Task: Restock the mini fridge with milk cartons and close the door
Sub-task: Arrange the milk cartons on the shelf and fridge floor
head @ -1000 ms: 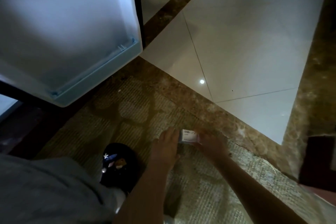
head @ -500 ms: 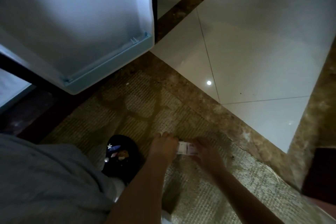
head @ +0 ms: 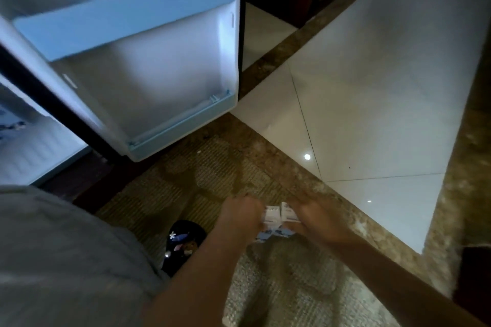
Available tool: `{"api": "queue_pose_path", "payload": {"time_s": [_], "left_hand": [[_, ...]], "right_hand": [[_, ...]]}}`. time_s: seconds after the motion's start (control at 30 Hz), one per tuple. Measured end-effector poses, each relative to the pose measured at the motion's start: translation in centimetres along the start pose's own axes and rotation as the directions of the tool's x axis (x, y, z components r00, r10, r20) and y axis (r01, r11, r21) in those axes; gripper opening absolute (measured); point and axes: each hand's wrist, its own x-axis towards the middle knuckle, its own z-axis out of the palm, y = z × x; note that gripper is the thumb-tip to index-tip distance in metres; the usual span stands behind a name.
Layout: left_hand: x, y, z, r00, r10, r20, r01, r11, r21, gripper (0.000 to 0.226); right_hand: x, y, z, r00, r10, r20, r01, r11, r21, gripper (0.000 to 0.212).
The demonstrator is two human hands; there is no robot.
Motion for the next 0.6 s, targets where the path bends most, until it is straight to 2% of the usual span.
{"api": "queue_pose_path", "payload": {"time_s": [0.07, 0.13, 0.23, 0.37, 0.6], "left_hand": [[-0.8, -0.4, -2.4, 0.999, 0.009, -0.036, -0.010, 1.000, -0.018, 0.037], [-2.1, -0.9, -5.2, 0.994, 0.029, -0.109, -0.030, 1.000, -0.009, 0.037], [-4.7, -1.7, -8.7, 0.965, 0.080, -0.248, -0.071, 0.996, 0.046, 0.038], [-8.5, -3.4, -11.6, 0.907, 0.087, -0.411, -0.058, 0.995, 0.082, 0.040], [-15.0, -7.8, -17.3, 0.806, 0.020, -0.592, 0.046, 0.994, 0.096, 0.038]], "right_hand": [[-0.1, -0.3, -2.3, 0.994, -0.046, -0.096, 0.048, 0.999, 0.020, 0.041], [0.1, -0.9, -4.7, 0.967, -0.109, -0.232, 0.091, 0.992, -0.088, 0.037], [0.4, -2.4, -8.9, 0.916, -0.168, -0.365, 0.127, 0.983, -0.134, 0.038], [0.9, -4.9, -13.1, 0.836, -0.270, -0.479, 0.185, 0.958, -0.217, 0.041], [3.1, -11.9, -19.5, 0.683, -0.304, -0.665, 0.244, 0.952, -0.185, 0.046]]}}
